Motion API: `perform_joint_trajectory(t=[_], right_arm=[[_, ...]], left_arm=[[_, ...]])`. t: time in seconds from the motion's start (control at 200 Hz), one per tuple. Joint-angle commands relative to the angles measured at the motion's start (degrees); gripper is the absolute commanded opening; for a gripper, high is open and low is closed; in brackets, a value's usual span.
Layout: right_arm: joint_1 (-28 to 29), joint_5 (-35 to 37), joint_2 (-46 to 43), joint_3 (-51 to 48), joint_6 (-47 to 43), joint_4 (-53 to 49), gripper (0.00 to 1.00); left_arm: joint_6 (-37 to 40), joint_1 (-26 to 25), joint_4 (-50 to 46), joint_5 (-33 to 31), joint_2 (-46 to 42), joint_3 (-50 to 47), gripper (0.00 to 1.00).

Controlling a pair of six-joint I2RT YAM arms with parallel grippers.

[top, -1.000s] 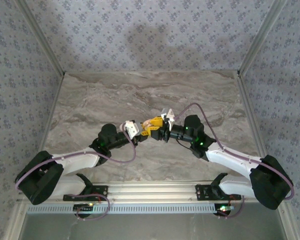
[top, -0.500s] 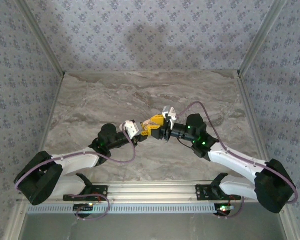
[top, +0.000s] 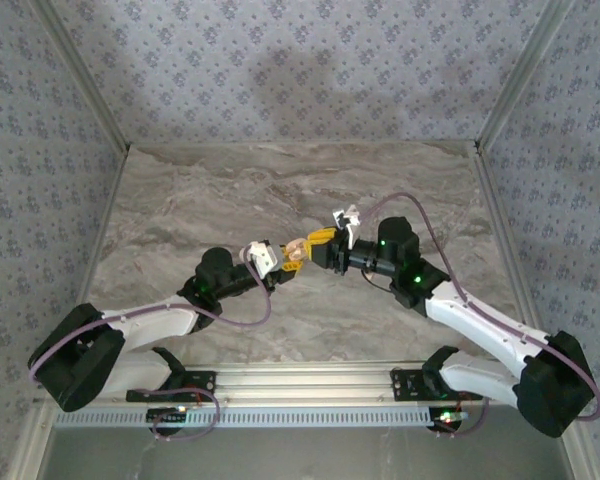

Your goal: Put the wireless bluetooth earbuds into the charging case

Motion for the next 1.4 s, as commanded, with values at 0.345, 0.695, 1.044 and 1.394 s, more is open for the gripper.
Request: perform_joint_trajectory(t=[0.345, 0.695, 1.044, 1.394], right_arm=[[-0.98, -7.46, 5.88, 5.66, 6.4, -4.15, 0.22], [-0.85, -8.87, 7.27, 5.58, 6.4, -4.42, 0.18], [0.03, -7.89, 8.25, 5.86, 4.07, -8.78, 0.14], [-1.42, -6.55, 4.39, 7.35, 2.92, -14.2, 0.2]], left_arm=[[0.85, 0.16, 0.03, 0.49, -1.36, 1.8, 0.13], [0.83, 0.16, 0.12, 0.4, -1.35, 1.8, 0.13], [1.02, 0.17, -0.48, 0.05, -2.23, 1.62, 0.13], [1.38, 0.2, -1.38, -0.64, -2.58, 1.11, 0.13]])
